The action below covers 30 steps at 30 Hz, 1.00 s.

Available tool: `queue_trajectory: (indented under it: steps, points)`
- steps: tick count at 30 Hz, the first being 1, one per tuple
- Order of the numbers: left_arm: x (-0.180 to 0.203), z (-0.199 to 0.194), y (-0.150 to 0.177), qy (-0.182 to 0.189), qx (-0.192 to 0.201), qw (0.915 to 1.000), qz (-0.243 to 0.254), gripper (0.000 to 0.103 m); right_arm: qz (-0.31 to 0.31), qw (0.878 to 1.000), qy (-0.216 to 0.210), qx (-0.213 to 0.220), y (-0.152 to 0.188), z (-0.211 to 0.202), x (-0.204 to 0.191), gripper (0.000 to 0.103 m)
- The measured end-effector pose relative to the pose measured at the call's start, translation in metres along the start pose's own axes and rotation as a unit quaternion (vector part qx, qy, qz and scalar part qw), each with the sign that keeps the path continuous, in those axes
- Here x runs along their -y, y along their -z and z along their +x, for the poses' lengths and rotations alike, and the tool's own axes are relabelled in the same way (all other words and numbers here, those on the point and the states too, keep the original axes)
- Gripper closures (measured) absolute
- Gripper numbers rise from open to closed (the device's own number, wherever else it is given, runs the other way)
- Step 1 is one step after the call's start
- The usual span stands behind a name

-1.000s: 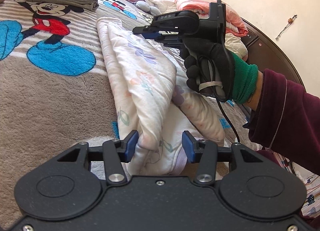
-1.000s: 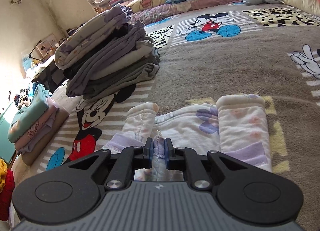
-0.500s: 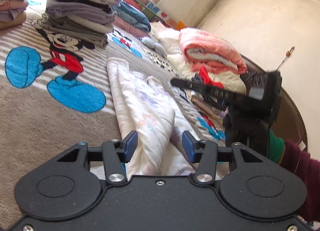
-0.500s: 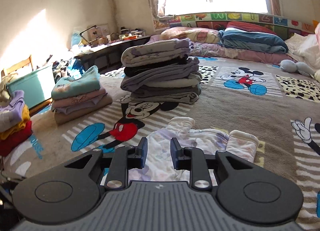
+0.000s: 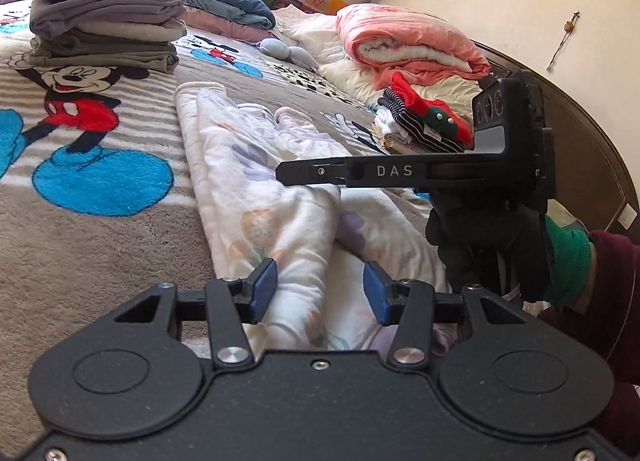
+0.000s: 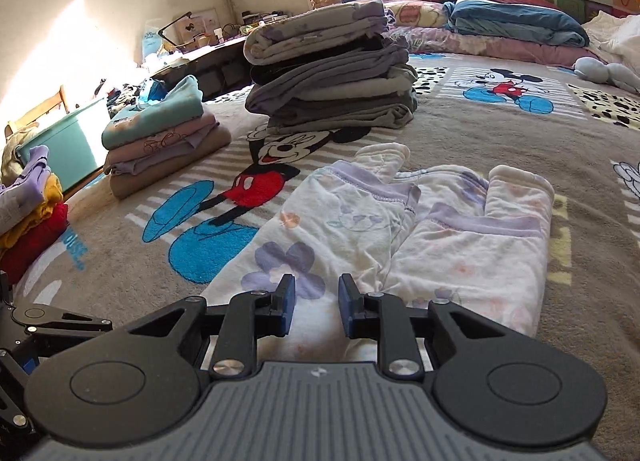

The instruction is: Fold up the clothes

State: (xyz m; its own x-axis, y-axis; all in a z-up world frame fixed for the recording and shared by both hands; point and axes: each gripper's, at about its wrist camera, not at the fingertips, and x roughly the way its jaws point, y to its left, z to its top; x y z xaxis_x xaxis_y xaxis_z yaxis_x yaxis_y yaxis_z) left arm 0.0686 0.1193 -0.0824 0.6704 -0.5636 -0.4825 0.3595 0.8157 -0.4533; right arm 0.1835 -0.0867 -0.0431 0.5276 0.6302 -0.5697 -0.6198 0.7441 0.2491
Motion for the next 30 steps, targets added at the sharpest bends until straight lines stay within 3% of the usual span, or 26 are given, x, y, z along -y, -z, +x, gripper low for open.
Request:
queue_trajectory:
  steps: [7, 11, 17, 20, 22, 26, 30]
  points:
    - [0.0, 0.007, 0.006, -0.018, -0.007, 0.9998, 0.002, 0.056, 0.001, 1.0, 0.006, -0.009, 0.011, 0.019, 0.01, 0.085]
    - [0.014, -0.003, 0.005, -0.025, 0.01, 0.9986, 0.045, 0.057, -0.004, 1.0, 0.015, -0.016, 0.006, 0.018, 0.005, 0.085]
    - [0.016, -0.006, -0.017, -0.034, 0.037, 0.9953, 0.083, 0.057, -0.008, 0.999, 0.023, 0.025, -0.002, -0.026, -0.002, 0.073]
    - [0.012, -0.001, -0.032, -0.043, 0.049, 0.9927, 0.102, 0.057, -0.042, 0.998, 0.026, 0.039, 0.002, -0.045, -0.006, 0.073]
    - [0.01, 0.003, -0.041, -0.049, 0.057, 0.9907, 0.114, 0.066, -0.079, 0.996, 0.025, 0.043, 0.007, -0.052, -0.013, 0.073]
    - [0.006, 0.011, -0.06, -0.06, 0.073, 0.9859, 0.138, 0.068, -0.162, 0.986, 0.027, 0.035, 0.017, -0.049, -0.033, 0.074]
    - [0.005, 0.048, -0.071, -0.069, 0.043, 0.9745, 0.209, 0.067, -0.213, 0.976, 0.027, 0.021, 0.024, -0.037, -0.046, 0.073]
